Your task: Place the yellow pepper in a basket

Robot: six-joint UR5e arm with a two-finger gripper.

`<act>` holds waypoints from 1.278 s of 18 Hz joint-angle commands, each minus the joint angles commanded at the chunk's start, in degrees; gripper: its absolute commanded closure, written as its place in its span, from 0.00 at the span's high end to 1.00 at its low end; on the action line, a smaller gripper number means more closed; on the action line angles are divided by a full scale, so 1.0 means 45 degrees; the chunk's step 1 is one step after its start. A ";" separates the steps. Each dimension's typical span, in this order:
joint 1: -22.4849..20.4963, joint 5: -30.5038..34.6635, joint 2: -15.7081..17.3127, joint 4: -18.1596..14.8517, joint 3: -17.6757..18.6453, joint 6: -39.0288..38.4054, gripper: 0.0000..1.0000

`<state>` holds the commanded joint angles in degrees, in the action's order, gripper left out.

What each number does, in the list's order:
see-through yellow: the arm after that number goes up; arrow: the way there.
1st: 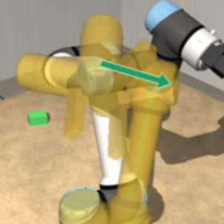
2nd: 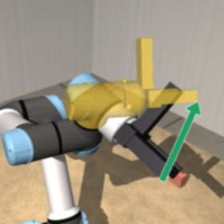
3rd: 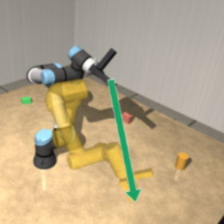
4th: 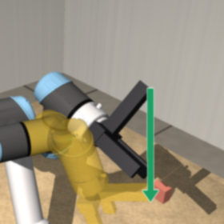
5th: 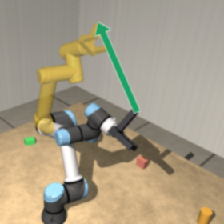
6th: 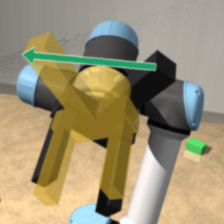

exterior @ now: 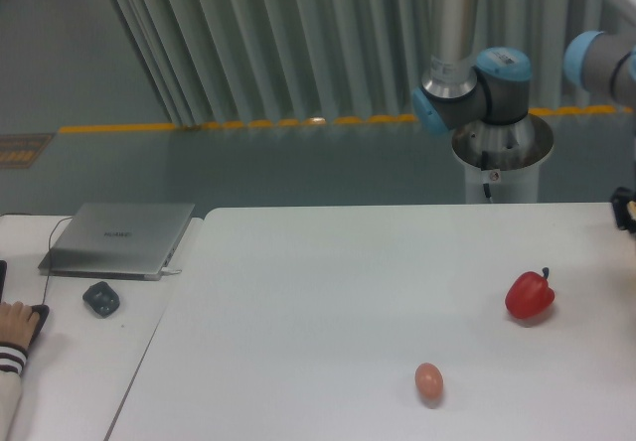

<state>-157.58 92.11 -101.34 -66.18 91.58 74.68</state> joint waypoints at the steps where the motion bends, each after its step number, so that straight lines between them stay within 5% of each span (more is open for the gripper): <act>1: -0.0215 0.0000 0.0000 0.0000 0.0000 0.0605 0.33; 11: -0.2832 -0.0020 -0.0662 0.0078 0.0156 0.6094 0.34; 18: -0.3693 -0.0020 -0.1269 0.0215 0.0176 0.8459 0.35; 20: -0.3830 -0.0039 -0.1405 0.0215 0.0176 0.9162 0.51; 23: -0.3870 -0.0039 -0.1484 0.0254 0.0176 0.9692 1.00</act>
<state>-174.99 91.93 -108.02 -65.04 92.37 118.30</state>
